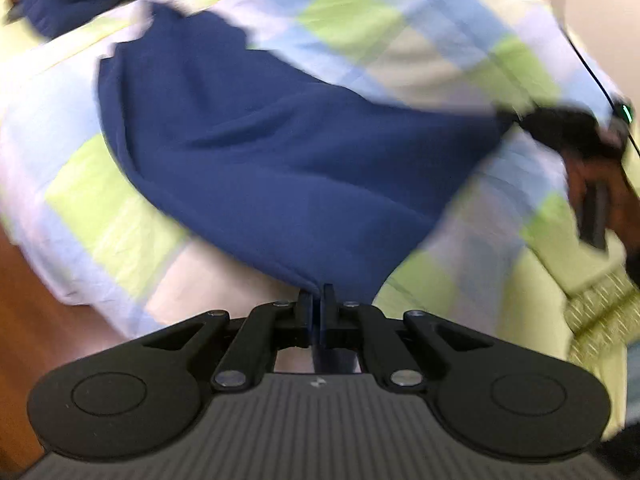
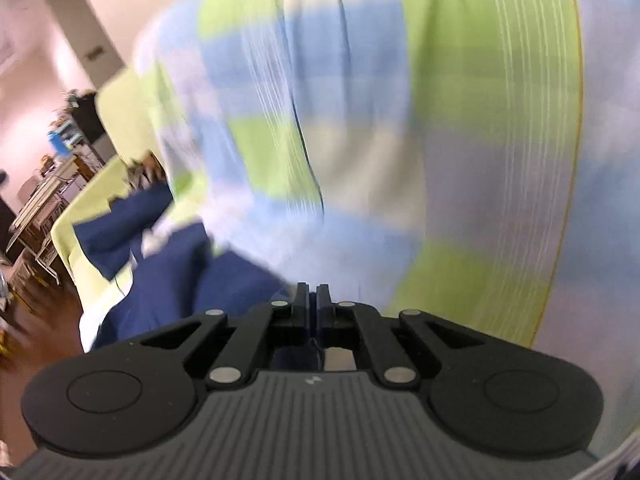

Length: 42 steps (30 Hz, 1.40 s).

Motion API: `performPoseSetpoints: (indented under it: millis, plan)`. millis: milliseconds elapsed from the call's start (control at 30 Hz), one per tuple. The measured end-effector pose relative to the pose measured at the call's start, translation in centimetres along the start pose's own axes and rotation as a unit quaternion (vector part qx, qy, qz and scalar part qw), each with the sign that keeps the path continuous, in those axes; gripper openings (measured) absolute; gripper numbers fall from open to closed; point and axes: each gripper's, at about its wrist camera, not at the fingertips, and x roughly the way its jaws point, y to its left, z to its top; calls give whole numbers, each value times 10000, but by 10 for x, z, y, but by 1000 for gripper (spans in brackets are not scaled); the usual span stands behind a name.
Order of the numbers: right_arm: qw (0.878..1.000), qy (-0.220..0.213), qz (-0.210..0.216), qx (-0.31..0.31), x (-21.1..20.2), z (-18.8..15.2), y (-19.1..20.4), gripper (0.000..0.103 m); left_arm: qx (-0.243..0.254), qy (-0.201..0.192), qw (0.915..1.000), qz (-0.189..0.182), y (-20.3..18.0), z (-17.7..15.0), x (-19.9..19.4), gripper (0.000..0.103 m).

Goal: Fold clothes

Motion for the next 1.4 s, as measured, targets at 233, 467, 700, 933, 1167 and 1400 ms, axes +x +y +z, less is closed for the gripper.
performPoseSetpoints:
  millis: [233,467,700,933,1167,1400]
  plan:
    - [9877,-213,-1323,-811,-18,28,-44,1,-318,763,9954,-479,-38,-60,76,0]
    - [9594,1474,-2397,-176,50,-46,-110,44,-229,1516,9879,-224,-40,-104,94,0]
    - [9681,2091,-334,-1342,-18,-162,-5,58,-187,1363,9886,616,-5,-79,70,1]
    - [9134,2344,870,-3212,-51,-251,81,58,-756,1061,9895,625,23,-55,103,28]
    - [8682,2252,368,-4407,-43,-314,108,34,-970,1054,9874,672,33,-55,123,35]
    - [8735,1897,65,-4483,-54,-308,108,3,-754,949,9908,604,37,-61,111,0]
